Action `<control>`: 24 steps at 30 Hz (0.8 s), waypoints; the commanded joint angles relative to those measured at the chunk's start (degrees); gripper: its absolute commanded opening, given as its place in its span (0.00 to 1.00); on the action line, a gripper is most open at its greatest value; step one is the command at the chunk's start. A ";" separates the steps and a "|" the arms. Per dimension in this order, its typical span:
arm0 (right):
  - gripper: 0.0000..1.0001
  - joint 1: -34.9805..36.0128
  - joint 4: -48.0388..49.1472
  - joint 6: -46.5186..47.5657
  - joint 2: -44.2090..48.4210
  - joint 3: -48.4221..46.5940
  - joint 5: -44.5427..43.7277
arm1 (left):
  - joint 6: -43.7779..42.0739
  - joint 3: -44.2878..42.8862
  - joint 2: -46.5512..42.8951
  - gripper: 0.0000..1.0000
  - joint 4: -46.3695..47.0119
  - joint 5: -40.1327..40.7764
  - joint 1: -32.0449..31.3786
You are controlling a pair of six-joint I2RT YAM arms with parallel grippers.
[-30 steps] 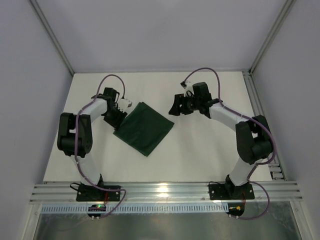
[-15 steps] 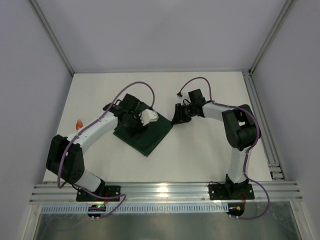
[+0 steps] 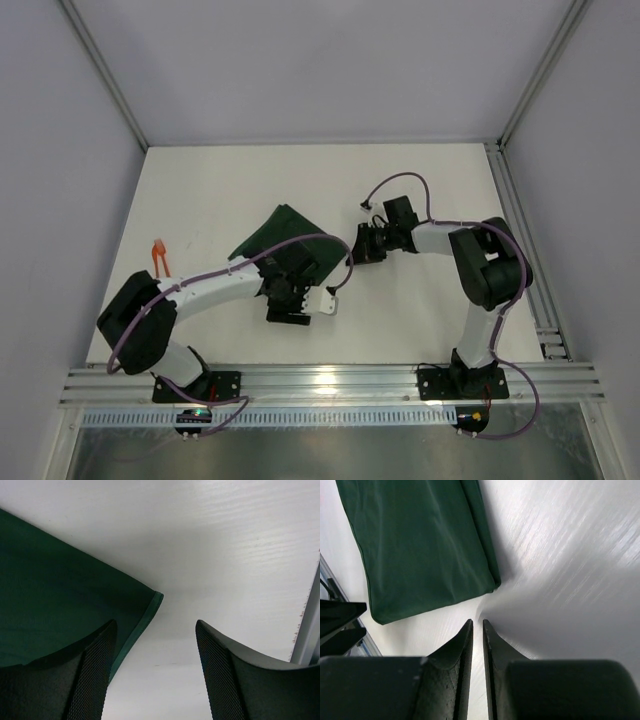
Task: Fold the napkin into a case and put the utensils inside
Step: Move the lower triangle-folded napkin to the center of the board.
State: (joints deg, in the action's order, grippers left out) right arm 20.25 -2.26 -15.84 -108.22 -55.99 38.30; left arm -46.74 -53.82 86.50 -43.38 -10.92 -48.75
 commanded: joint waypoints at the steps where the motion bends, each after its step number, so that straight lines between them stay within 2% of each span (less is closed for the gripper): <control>1: 0.17 0.32 1.29 -1.47 2.14 3.33 -1.39 | -5.38 2.57 -1.15 0.67 4.24 1.42 -0.12; 11: 0.18 0.32 0.16 -0.87 3.63 3.78 -3.15 | -2.13 7.50 1.83 0.64 18.57 5.03 -0.12; 20: 0.18 0.23 -2.39 0.80 5.74 2.64 -3.85 | -2.56 8.38 2.80 0.62 19.56 2.31 -0.12; 22: 0.18 0.23 -3.27 1.33 6.09 2.02 -4.03 | -2.48 8.30 3.67 0.59 19.21 1.34 -0.12; 24: 0.19 0.23 -4.93 2.03 6.62 1.06 -4.73 | -2.48 8.21 4.20 0.48 18.51 0.64 -0.12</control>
State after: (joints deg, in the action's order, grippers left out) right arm 20.40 -4.21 -15.97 -104.42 -52.86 35.68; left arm -49.47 -46.70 87.96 -25.47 -7.68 -48.73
